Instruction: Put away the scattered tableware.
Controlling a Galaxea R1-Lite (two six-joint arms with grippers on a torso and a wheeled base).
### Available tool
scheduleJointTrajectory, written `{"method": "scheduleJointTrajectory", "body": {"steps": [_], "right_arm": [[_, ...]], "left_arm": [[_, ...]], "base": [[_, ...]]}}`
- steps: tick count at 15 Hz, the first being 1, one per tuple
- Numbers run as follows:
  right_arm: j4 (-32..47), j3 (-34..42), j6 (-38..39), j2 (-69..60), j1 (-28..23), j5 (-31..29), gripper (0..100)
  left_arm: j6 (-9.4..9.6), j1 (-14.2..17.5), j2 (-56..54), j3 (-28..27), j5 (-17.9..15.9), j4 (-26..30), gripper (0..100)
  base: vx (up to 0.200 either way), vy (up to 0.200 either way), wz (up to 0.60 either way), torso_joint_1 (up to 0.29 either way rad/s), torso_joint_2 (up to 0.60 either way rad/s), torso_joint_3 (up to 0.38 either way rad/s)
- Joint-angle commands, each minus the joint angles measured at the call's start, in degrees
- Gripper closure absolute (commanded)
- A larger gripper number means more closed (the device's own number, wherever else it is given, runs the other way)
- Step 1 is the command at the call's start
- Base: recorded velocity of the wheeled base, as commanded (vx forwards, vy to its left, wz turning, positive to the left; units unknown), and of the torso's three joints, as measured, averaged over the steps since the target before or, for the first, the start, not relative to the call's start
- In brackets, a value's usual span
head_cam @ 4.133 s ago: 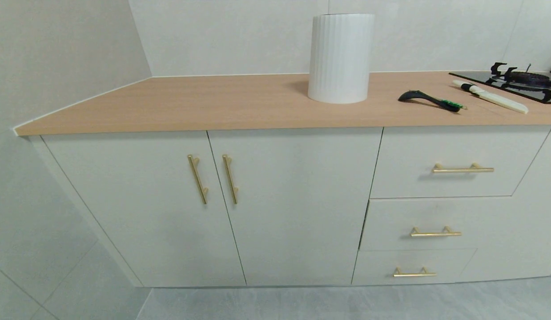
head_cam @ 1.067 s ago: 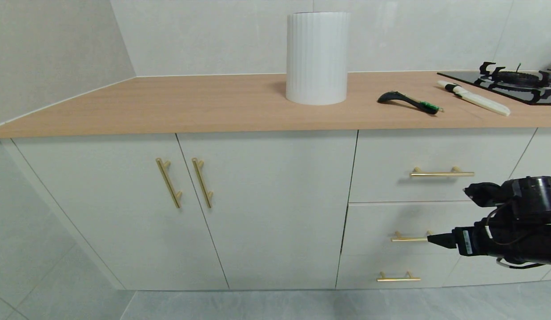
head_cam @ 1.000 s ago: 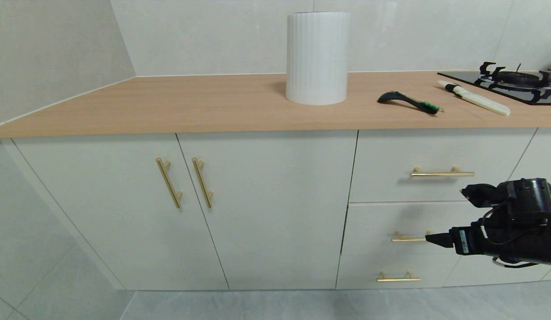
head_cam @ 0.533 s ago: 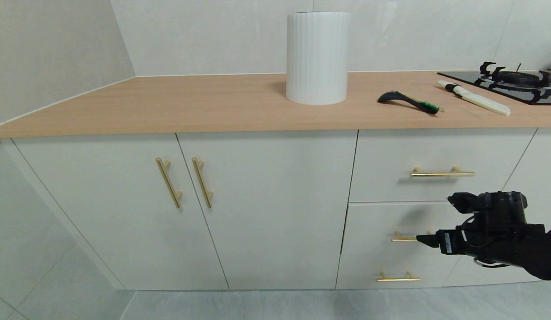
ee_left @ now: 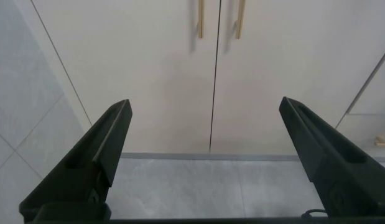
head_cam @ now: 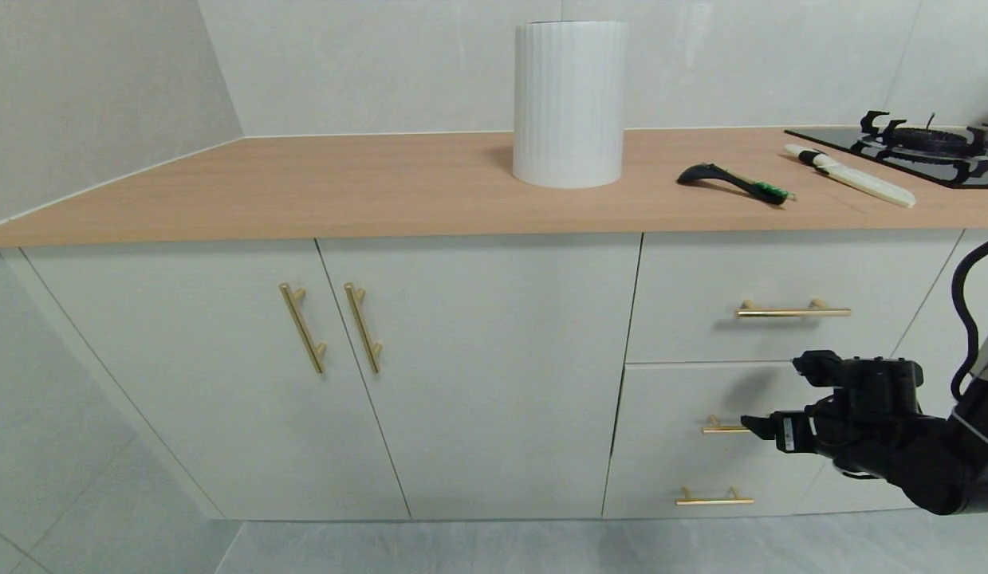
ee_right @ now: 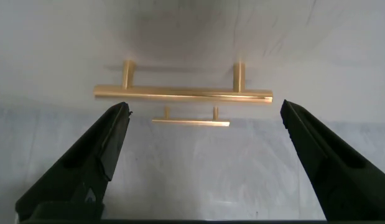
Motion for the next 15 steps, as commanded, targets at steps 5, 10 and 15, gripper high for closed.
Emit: {"method": "scheduleJointTrajectory", "body": {"steps": [5, 10, 15], "right_arm": [[-6.17, -2.08, -0.04, 7.25, -0.95, -0.16, 0], [-6.35, -5.16, 0.14, 9.54, -0.95, -3.23, 0], [-7.84, -5.60, 0.14, 11.03, -0.86, -3.41, 0]], "left_arm": [[-0.02, 0.01, 0.00, 0.02, 0.02, -0.04, 0], [-0.02, 0.01, 0.00, 0.02, 0.02, -0.04, 0], [-0.02, 0.01, 0.00, 0.02, 0.02, -0.04, 0]], "base": [[0.000, 0.000, 0.00, 0.000, 0.00, 0.000], [0.000, 0.000, 0.00, 0.000, 0.00, 0.000], [0.000, 0.000, 0.00, 0.000, 0.00, 0.000]]}}
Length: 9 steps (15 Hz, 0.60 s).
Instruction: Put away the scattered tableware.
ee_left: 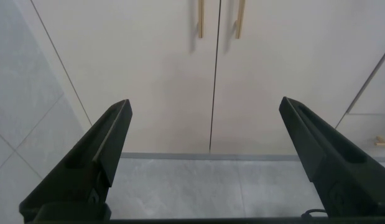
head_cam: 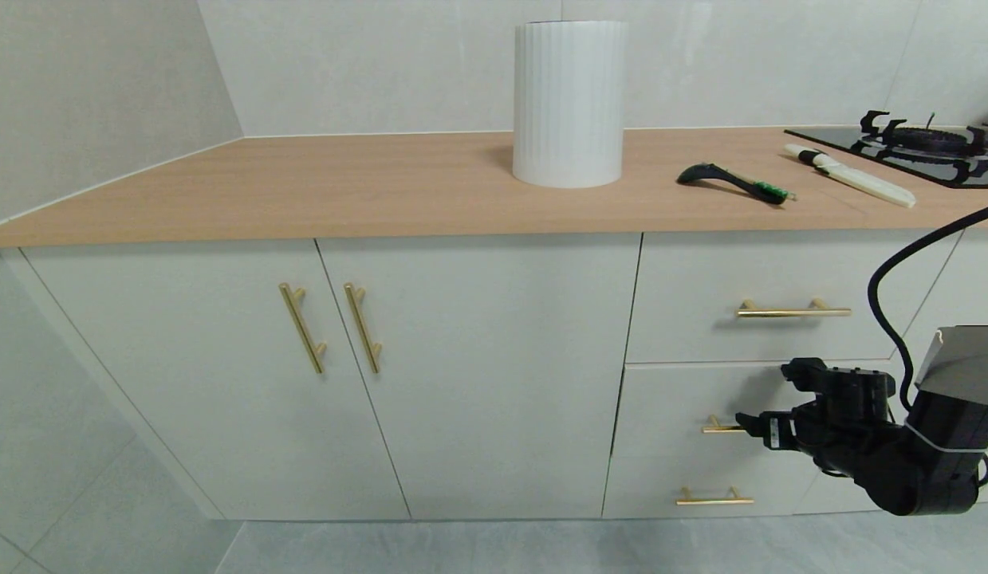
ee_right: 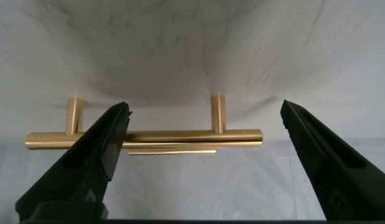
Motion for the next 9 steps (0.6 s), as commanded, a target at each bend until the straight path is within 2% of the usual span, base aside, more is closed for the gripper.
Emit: {"method": "scheduleJointTrajectory", "body": {"steps": [1, 3, 9], "right_arm": [[-1.73, 0.17, -0.11, 1.35, -0.01, -0.02, 0], [-4.54, 0.44, -0.46, 2.41, -0.01, -0.02, 0], [-4.81, 1.58, -1.43, 2.58, -0.01, -0.02, 0]], "left_arm": [[-0.02, 0.01, 0.00, 0.02, 0.02, 0.05, 0], [-0.02, 0.01, 0.00, 0.02, 0.02, 0.05, 0], [-0.02, 0.01, 0.00, 0.02, 0.02, -0.04, 0]], "base": [[0.000, 0.000, 0.00, 0.000, 0.00, 0.000], [0.000, 0.000, 0.00, 0.000, 0.00, 0.000], [0.000, 0.000, 0.00, 0.000, 0.00, 0.000]]}}
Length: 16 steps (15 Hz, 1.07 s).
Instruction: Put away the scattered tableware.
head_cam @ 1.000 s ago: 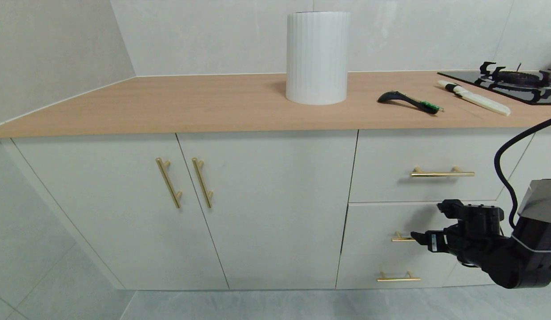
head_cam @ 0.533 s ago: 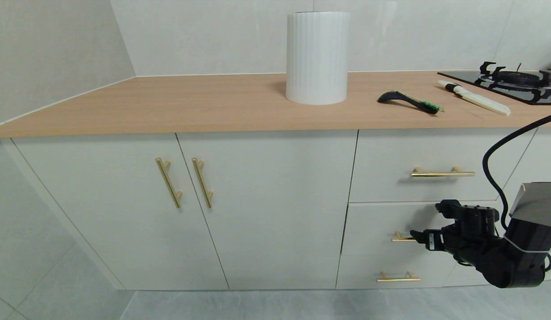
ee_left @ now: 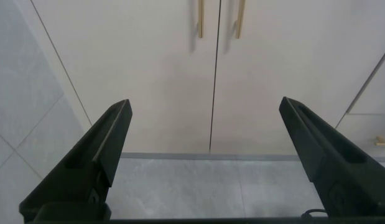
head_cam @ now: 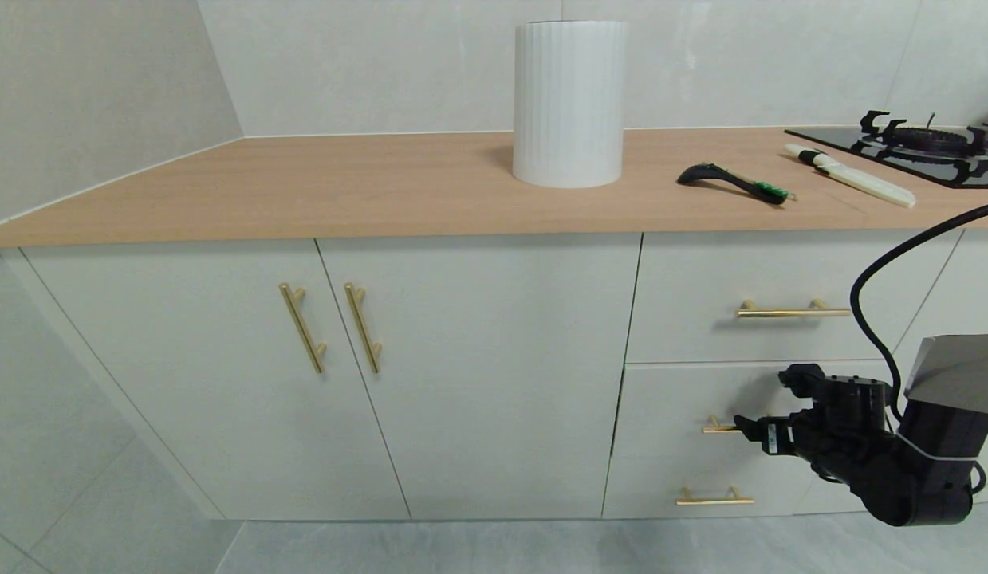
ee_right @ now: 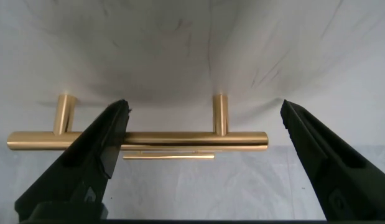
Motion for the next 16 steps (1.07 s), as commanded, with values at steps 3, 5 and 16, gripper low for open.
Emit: {"method": "scheduleJointTrajectory", "body": {"steps": [3, 5, 16], "right_arm": [[0.18, 1.10, -1.07, -0.11, -0.01, 0.00, 0], [0.09, 2.06, -1.15, -0.46, -0.01, 0.27, 0], [-12.04, 14.90, -1.15, -5.38, 0.70, 0.53, 0]], "left_arm": [[-0.02, 0.01, 0.00, 0.00, 0.02, -0.06, 0], [-0.02, 0.01, 0.00, 0.00, 0.02, -0.06, 0], [-0.02, 0.01, 0.00, 0.00, 0.02, 0.02, 0]], "base": [[0.000, 0.000, 0.00, 0.000, 0.00, 0.000], [0.000, 0.000, 0.00, 0.000, 0.00, 0.000], [0.000, 0.000, 0.00, 0.000, 0.00, 0.000]]}}
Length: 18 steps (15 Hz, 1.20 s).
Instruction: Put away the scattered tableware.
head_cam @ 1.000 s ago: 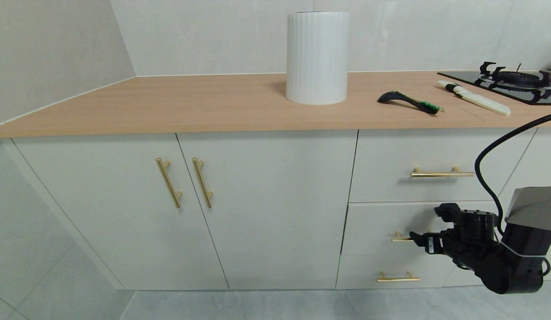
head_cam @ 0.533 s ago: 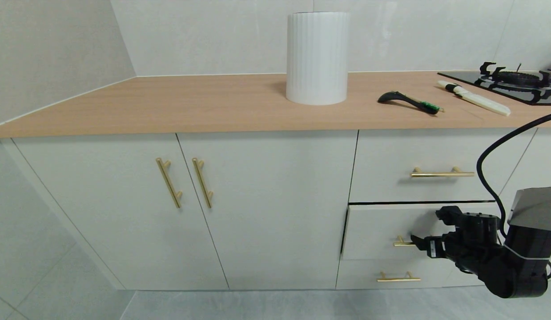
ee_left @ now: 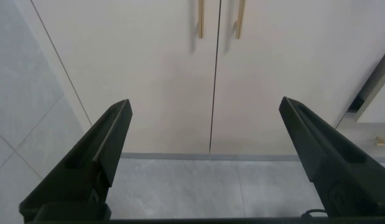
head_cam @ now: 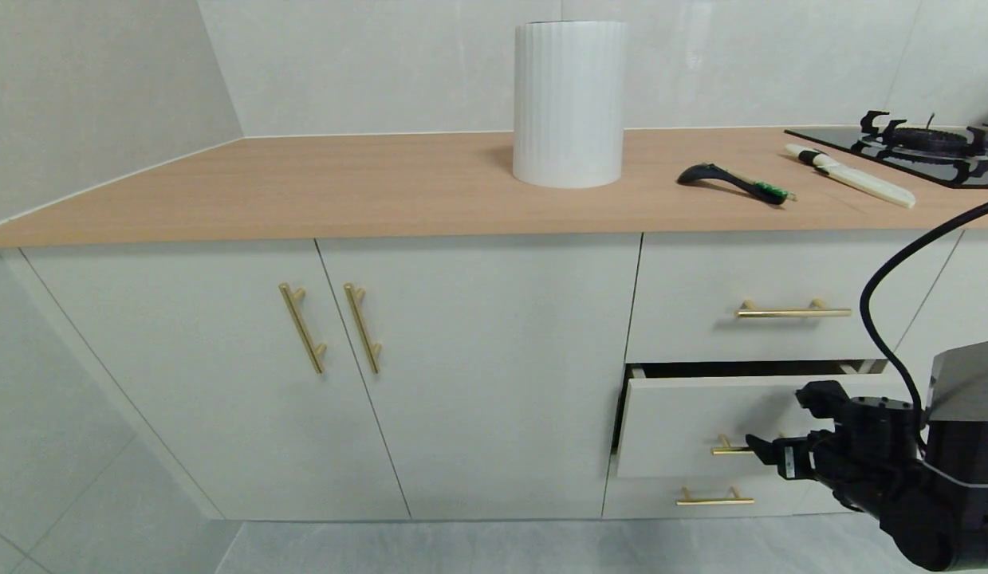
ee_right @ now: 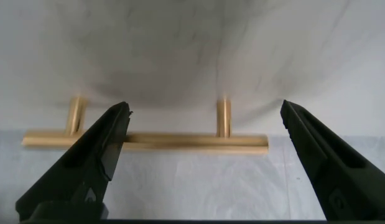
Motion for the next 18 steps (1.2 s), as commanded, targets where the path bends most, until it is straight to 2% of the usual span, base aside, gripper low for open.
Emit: {"method": "scheduleJointTrajectory", "body": {"steps": [1, 5, 7, 10, 11, 13, 15, 18], "right_arm": [[-0.19, 2.16, 0.05, -4.32, 0.46, 0.16, 0], [0.25, 6.73, 0.05, -13.28, 1.86, 2.36, 0], [2.89, 7.70, 0.05, -18.82, 2.39, 2.53, 0], [17.12, 5.85, 0.32, -32.36, 2.65, 6.22, 0], [19.59, 5.23, 0.40, -34.11, 2.65, 6.66, 0], [34.79, -0.92, 1.11, -41.85, 2.57, 7.45, 0], [45.43, -8.92, 4.27, -41.94, 2.57, 8.42, 0], [50.08, -14.80, 4.36, -39.83, 2.65, 9.12, 0]], "left_arm": [[-0.02, 0.01, 0.00, 0.00, 0.02, -0.04, 0], [-0.02, 0.01, 0.00, 0.00, 0.02, 0.05, 0], [-0.02, 0.01, 0.00, 0.00, 0.02, 0.05, 0], [-0.02, 0.01, 0.00, 0.00, 0.02, -0.04, 0], [-0.02, 0.01, 0.00, 0.00, 0.02, 0.05, 0], [-0.02, 0.01, 0.00, 0.00, 0.02, -0.04, 0], [-0.02, 0.01, 0.09, 0.00, 0.02, -0.04, 0], [-0.02, 0.01, 0.09, 0.00, 0.02, -0.04, 0]], "base": [[0.000, 0.000, 0.00, 0.000, 0.00, 0.000], [0.000, 0.000, 0.00, 0.000, 0.00, 0.000], [0.000, 0.000, 0.00, 0.000, 0.00, 0.000], [0.000, 0.000, 0.00, 0.000, 0.00, 0.000], [0.000, 0.000, 0.00, 0.000, 0.00, 0.000], [0.000, 0.000, 0.00, 0.000, 0.00, 0.000], [0.000, 0.000, 0.00, 0.000, 0.00, 0.000], [0.000, 0.000, 0.00, 0.000, 0.00, 0.000]]}}
